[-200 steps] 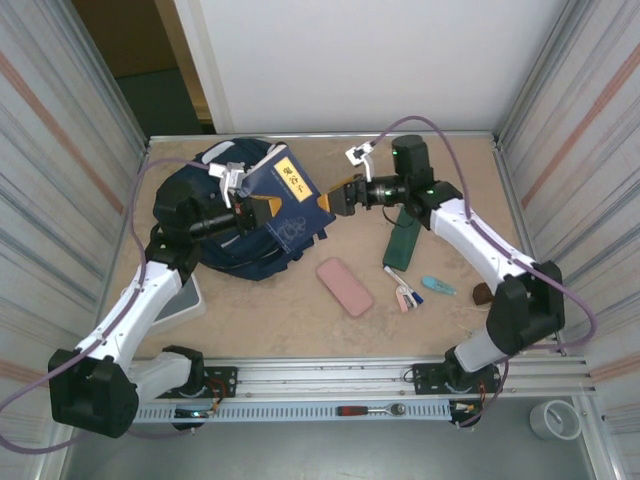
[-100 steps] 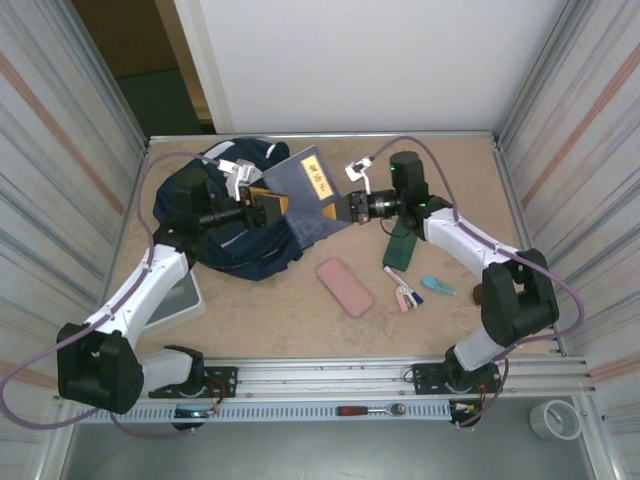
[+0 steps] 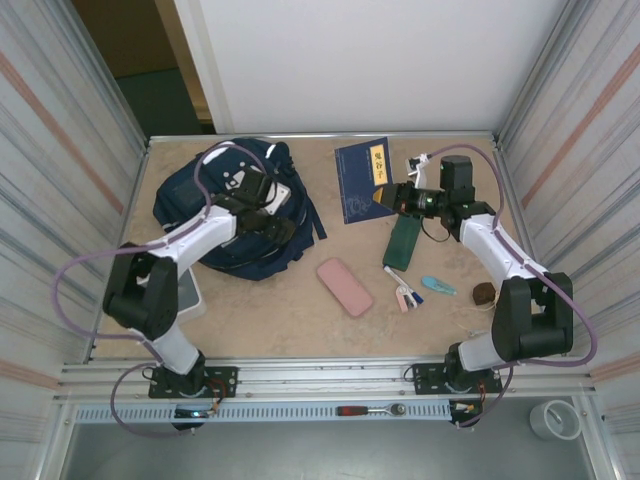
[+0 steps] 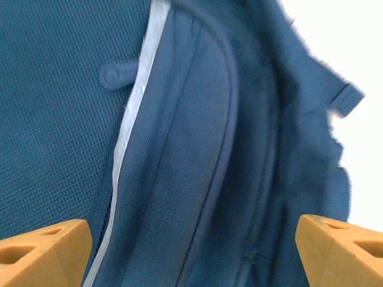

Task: Pack books, pencil case, and school supplies into a backpack

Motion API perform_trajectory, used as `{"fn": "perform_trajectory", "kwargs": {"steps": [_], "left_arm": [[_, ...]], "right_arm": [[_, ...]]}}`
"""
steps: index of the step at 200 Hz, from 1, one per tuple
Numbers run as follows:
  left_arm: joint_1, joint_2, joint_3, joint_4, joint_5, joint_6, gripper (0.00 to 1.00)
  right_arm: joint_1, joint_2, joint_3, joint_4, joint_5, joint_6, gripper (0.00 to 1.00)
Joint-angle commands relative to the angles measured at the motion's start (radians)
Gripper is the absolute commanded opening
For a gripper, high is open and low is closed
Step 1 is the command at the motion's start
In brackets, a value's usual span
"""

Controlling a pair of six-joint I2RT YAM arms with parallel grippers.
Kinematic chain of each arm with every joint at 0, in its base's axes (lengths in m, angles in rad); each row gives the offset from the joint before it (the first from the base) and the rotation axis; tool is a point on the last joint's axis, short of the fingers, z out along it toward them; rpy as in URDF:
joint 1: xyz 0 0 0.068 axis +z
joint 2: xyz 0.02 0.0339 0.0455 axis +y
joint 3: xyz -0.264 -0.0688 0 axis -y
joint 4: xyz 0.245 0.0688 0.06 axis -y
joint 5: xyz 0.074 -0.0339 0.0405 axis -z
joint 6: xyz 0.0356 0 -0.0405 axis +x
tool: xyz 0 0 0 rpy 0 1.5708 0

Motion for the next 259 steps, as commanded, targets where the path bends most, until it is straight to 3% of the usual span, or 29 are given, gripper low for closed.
{"fn": "perform_trajectory", "kwargs": {"steps": [1, 41, 103, 123, 158, 195, 224, 259], "left_arm": [[-0.001, 0.053, 0.064, -0.069, -0.119, 0.034, 0.86], [-0.001, 0.137, 0.110, -0.103, -0.132, 0.022, 0.67], [0.002, 0.156, 0.159, -0.124, -0.119, 0.034, 0.22], [0.011, 0.098, 0.158, -0.103, -0.075, 0.027, 0.00], [0.061, -0.116, 0.068, 0.036, 0.098, -0.019, 0.00], [0.193, -0.306, 0.001, 0.190, 0.344, -0.115, 0.00], [0.280, -0.337, 0.000, 0.263, 0.519, -0.193, 0.00], [0.303, -0.320, -0.005, 0.291, 0.570, -0.213, 0.00]], "right_arm": [[0.011, -0.037, -0.028, 0.007, 0.001, 0.007, 0.00], [0.020, -0.017, -0.057, 0.017, 0.008, 0.009, 0.00], [0.071, -0.001, -0.004, -0.084, 0.062, -0.056, 0.00], [0.081, -0.018, -0.008, -0.119, 0.103, -0.075, 0.00], [0.155, 0.005, 0.006, -0.142, 0.088, -0.062, 0.00], [0.263, 0.066, -0.013, -0.032, 0.082, 0.057, 0.00], [0.350, 0.181, 0.030, 0.051, 0.109, 0.140, 0.00], [0.417, 0.360, 0.158, 0.219, 0.127, 0.289, 0.00]]}}
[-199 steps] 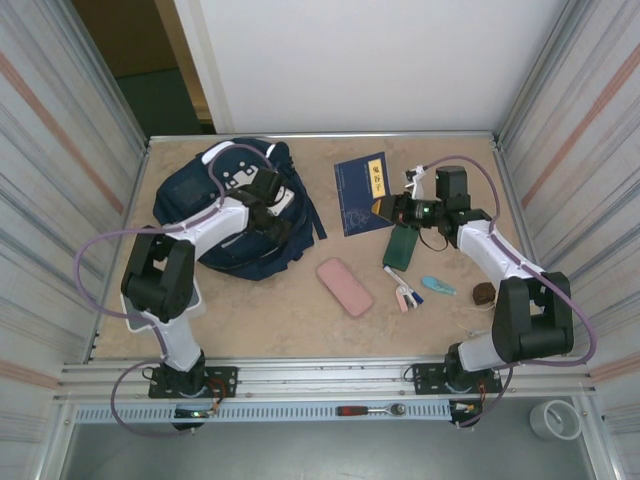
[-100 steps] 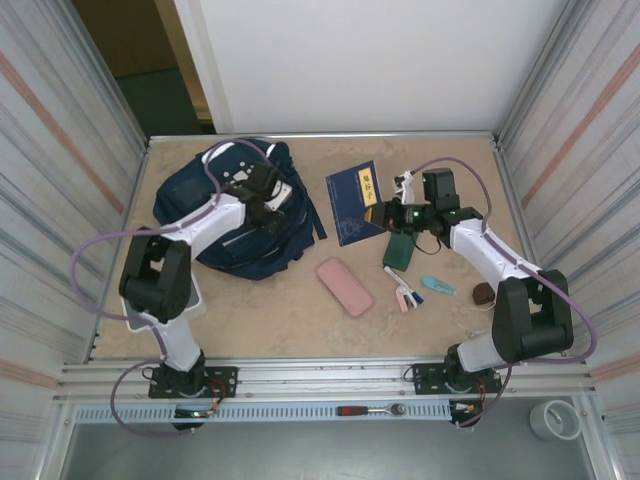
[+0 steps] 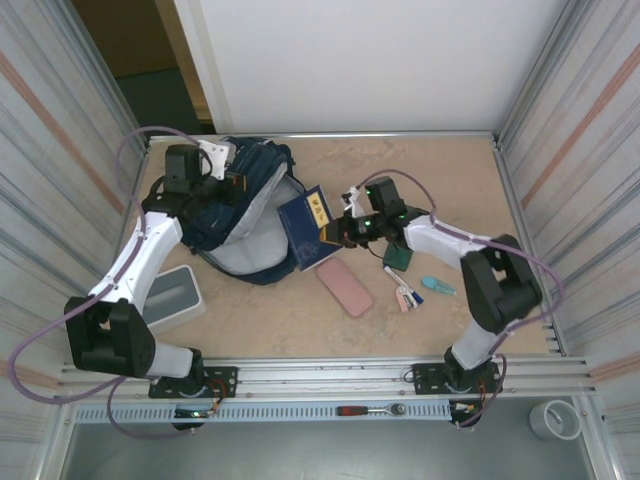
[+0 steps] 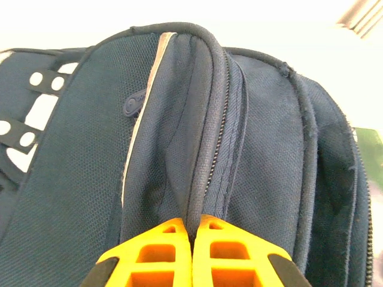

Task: Pack books, pencil case, and school supplies into a backpack

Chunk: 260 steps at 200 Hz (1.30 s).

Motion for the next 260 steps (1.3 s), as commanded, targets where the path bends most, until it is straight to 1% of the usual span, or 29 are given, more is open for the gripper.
{"fn": "perform_trajectory", "kwargs": {"steps": [1, 20, 37, 56, 72, 79, 88, 102, 111, 121, 130, 173, 196, 214, 232, 240, 248, 260], "left_arm": [[0.006, -0.015, 0.009, 0.140, 0.148, -0.053, 0.00], [0.010, 0.006, 0.026, 0.126, 0.178, -0.059, 0.00], [0.010, 0.017, 0.035, 0.118, 0.185, -0.064, 0.00], [0.012, 0.019, 0.033, 0.128, 0.200, -0.083, 0.00], [0.012, 0.024, 0.038, 0.135, 0.209, -0.103, 0.00], [0.012, 0.028, 0.039, 0.137, 0.211, -0.110, 0.00], [0.013, 0.030, 0.043, 0.139, 0.213, -0.120, 0.00], [0.019, 0.035, 0.053, 0.138, 0.214, -0.142, 0.00], [0.022, 0.035, 0.056, 0.140, 0.219, -0.158, 0.00], [0.025, 0.035, 0.053, 0.149, 0.222, -0.175, 0.00], [0.026, 0.035, 0.046, 0.161, 0.222, -0.183, 0.00], [0.029, 0.055, 0.019, 0.178, 0.220, -0.213, 0.00], [0.028, 0.071, -0.003, 0.189, 0.224, -0.222, 0.00], [0.027, 0.095, -0.019, 0.205, 0.244, -0.235, 0.00], [0.026, 0.114, -0.031, 0.211, 0.258, -0.236, 0.00], [0.027, 0.118, -0.037, 0.221, 0.254, -0.237, 0.00], [0.026, 0.125, -0.042, 0.233, 0.253, -0.238, 0.00], [0.027, 0.137, -0.036, 0.234, 0.245, -0.235, 0.00]], "right_arm": [[0.036, 0.088, 0.111, 0.171, 0.022, 0.130, 0.00], [0.076, 0.182, 0.213, 0.208, 0.072, 0.174, 0.00], [0.105, 0.278, 0.290, 0.284, 0.130, 0.257, 0.00], [0.137, 0.395, 0.390, 0.391, 0.220, 0.363, 0.00], [0.167, 0.483, 0.481, 0.467, 0.332, 0.427, 0.01], [0.184, 0.525, 0.531, 0.492, 0.380, 0.431, 0.05], [0.203, 0.582, 0.606, 0.478, 0.422, 0.470, 0.20], [0.223, 0.654, 0.706, 0.454, 0.402, 0.473, 0.35], [0.225, 0.662, 0.711, 0.445, 0.388, 0.468, 0.42], [0.221, 0.628, 0.652, 0.445, 0.391, 0.450, 0.47], [0.212, 0.569, 0.571, 0.445, 0.406, 0.383, 0.49], [0.172, 0.224, 0.192, 0.428, 0.390, 0.206, 0.49], [0.149, 0.057, 0.047, 0.316, 0.396, 0.100, 0.50], [0.124, -0.053, -0.039, 0.194, 0.470, 0.013, 0.52], [0.107, -0.109, -0.078, 0.091, 0.583, -0.068, 0.54], [0.101, -0.109, -0.079, 0.071, 0.601, -0.090, 0.56], [0.091, -0.095, -0.070, 0.068, 0.570, -0.112, 0.57], [0.071, -0.045, -0.023, 0.064, 0.457, -0.141, 0.57]]}}
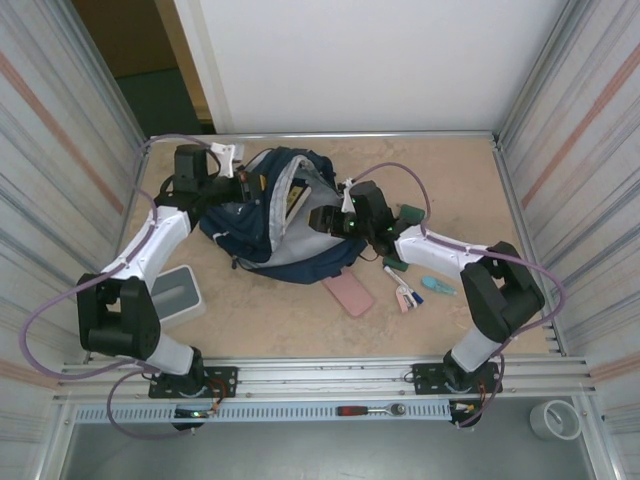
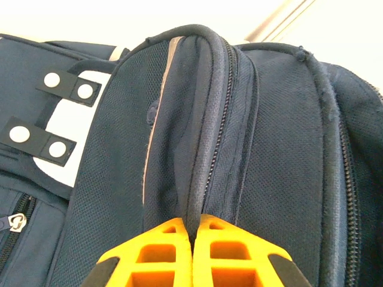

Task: Pack books, pencil case, and school supplies into a backpack

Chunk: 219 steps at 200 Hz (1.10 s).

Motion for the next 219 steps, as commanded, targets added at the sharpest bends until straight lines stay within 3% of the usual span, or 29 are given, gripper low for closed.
{"fn": "perform_trajectory", "kwargs": {"steps": [1, 30, 68, 99, 130, 174, 219], "left_arm": [[0.022, 0.026, -0.010, 0.068, -0.046, -0.004, 0.00], [0.024, 0.056, 0.035, 0.065, -0.094, -0.024, 0.00], [0.023, 0.108, 0.093, 0.121, -0.079, -0.102, 0.00], [0.023, 0.158, 0.138, 0.123, -0.099, -0.127, 0.00], [0.024, 0.194, 0.154, 0.142, -0.107, -0.147, 0.00], [0.018, 0.234, 0.124, 0.211, -0.043, -0.204, 0.00], [-0.017, 0.250, 0.121, 0.201, -0.116, -0.212, 0.00]], "right_arm": [[-0.040, 0.045, 0.042, -0.111, -0.041, -0.136, 0.57], [-0.052, 0.211, 0.262, -0.158, -0.203, -0.164, 0.56], [-0.075, 0.382, 0.555, -0.231, -0.288, -0.134, 0.54], [-0.149, 0.309, 0.481, -0.089, -0.426, -0.053, 0.55], [-0.191, 0.233, 0.380, -0.062, -0.512, -0.057, 0.62], [-0.209, 0.242, 0.360, 0.028, -0.448, 0.023, 0.65], [-0.244, 0.107, 0.229, -0.206, -0.061, -0.114, 0.69]]}}
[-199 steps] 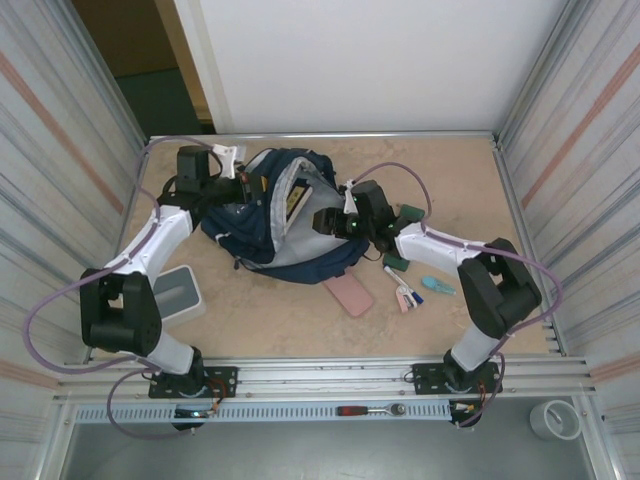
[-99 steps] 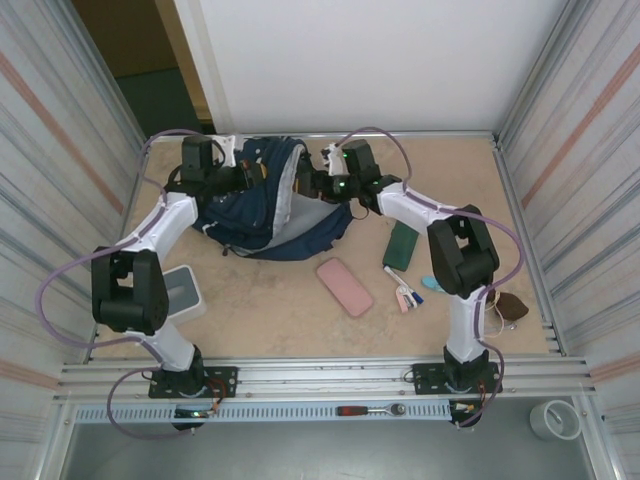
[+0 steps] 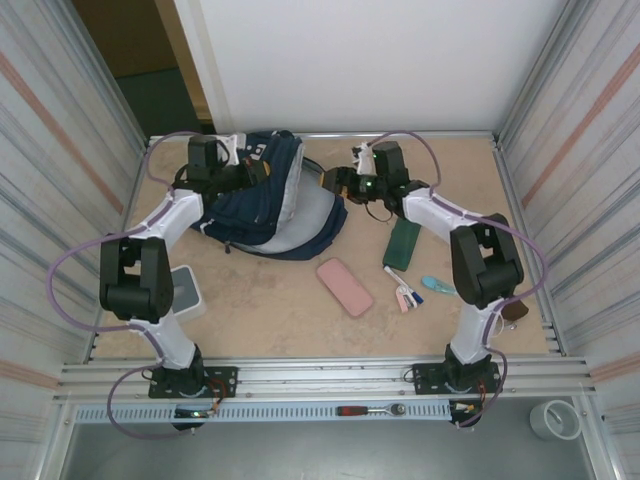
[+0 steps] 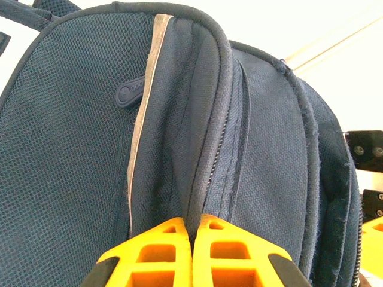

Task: Pack books, pencil case, and school supplies into a backpack

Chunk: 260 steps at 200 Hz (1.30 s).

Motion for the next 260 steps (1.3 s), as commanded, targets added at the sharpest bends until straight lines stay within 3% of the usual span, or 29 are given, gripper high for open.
{"fn": "perform_trajectory", "kwargs": {"steps": [1, 49, 82, 101, 114, 124, 153, 177, 193, 227, 241, 260], "left_arm": [[-0.024, 0.014, 0.005, 0.041, -0.071, -0.023, 0.00], [-0.156, 0.132, 0.117, 0.022, -0.196, -0.058, 0.03], [-0.194, 0.143, 0.198, -0.031, -0.228, -0.035, 0.36], [-0.183, 0.065, 0.160, -0.098, -0.312, 0.044, 0.52], [-0.162, -0.014, 0.093, -0.126, -0.383, 0.087, 0.60], [-0.133, -0.082, 0.019, -0.128, -0.419, 0.099, 0.65], [-0.002, -0.278, -0.244, -0.080, -0.447, 0.054, 0.72], [0.079, -0.398, -0.412, -0.066, -0.476, 0.029, 0.78], [0.092, -0.445, -0.502, -0.058, -0.494, 0.005, 0.79], [0.055, -0.498, -0.679, 0.076, -0.405, -0.114, 0.82], [0.011, -0.500, -0.705, 0.077, -0.432, -0.127, 0.83], [-0.033, -0.500, -0.737, 0.095, -0.454, -0.153, 0.84]], "right_arm": [[-0.008, -0.101, -0.068, -0.126, 0.237, -0.077, 0.69], [0.039, -0.146, -0.223, -0.081, 0.345, -0.027, 0.69], [0.103, -0.078, -0.264, 0.023, 0.384, 0.034, 0.68], [0.108, -0.016, -0.208, 0.002, 0.373, 0.017, 0.65], [0.100, 0.021, -0.179, -0.001, 0.371, 0.007, 0.57], [0.092, 0.041, -0.161, -0.014, 0.388, -0.004, 0.44], [0.055, 0.084, -0.115, -0.074, 0.455, -0.057, 0.17], [0.001, 0.106, -0.063, -0.133, 0.506, -0.114, 0.06], [-0.039, 0.123, -0.005, -0.191, 0.531, -0.156, 0.06], [-0.093, 0.164, 0.139, -0.292, 0.523, -0.226, 0.13], [-0.094, 0.152, 0.170, -0.316, 0.539, -0.261, 0.20], [-0.080, 0.099, 0.160, -0.323, 0.559, -0.293, 0.37]]}}
